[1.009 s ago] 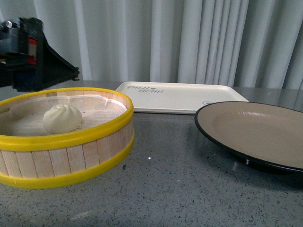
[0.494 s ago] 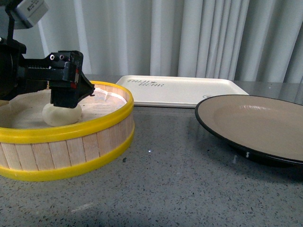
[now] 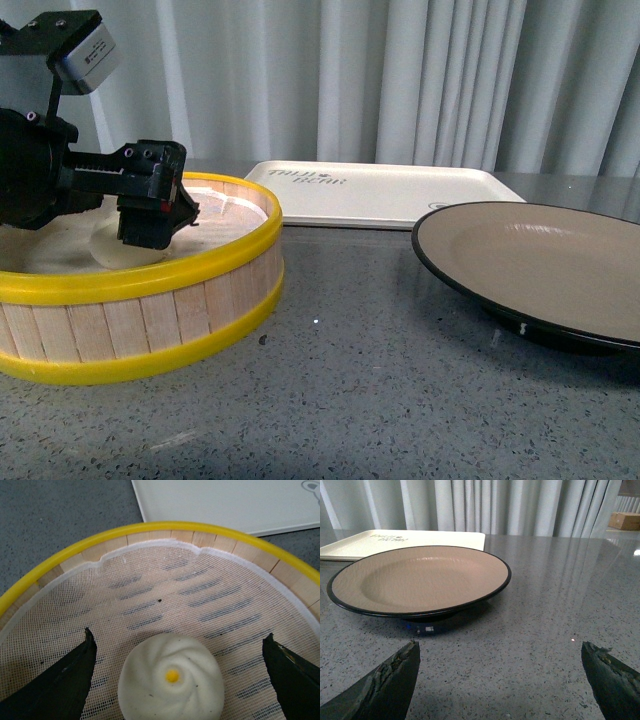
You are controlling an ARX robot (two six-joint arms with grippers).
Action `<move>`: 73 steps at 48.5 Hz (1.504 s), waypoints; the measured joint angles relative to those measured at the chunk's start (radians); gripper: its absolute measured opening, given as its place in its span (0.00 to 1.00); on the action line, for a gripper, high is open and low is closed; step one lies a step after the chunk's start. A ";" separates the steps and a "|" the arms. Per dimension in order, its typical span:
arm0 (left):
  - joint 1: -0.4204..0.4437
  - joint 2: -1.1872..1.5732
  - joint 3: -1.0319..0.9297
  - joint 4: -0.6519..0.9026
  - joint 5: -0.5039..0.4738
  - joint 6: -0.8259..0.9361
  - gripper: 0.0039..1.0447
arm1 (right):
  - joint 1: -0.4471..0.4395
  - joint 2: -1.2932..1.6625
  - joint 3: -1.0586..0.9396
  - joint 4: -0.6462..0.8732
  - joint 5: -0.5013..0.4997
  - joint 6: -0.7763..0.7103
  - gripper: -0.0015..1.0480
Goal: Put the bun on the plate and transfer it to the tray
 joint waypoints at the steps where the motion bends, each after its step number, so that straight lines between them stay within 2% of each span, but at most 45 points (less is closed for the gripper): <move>1: 0.002 0.002 0.001 -0.001 -0.001 0.000 0.94 | 0.000 0.000 0.000 0.000 0.000 0.000 0.92; 39: 0.005 0.047 0.026 -0.006 -0.021 0.013 0.93 | 0.000 0.000 0.000 0.000 0.000 0.000 0.92; 44: 0.003 0.047 0.026 -0.006 -0.032 0.013 0.82 | 0.000 0.000 0.000 0.000 0.000 0.000 0.92; 66: -0.017 0.026 0.026 -0.025 -0.048 0.014 0.11 | 0.000 0.000 0.000 0.000 0.000 0.000 0.92; 69: -0.022 0.012 0.026 -0.026 -0.043 0.009 0.05 | 0.000 0.000 0.000 0.000 0.000 0.000 0.92; 73: -0.035 -0.014 0.028 -0.026 -0.039 -0.001 0.04 | 0.000 0.000 0.000 0.000 0.000 0.000 0.92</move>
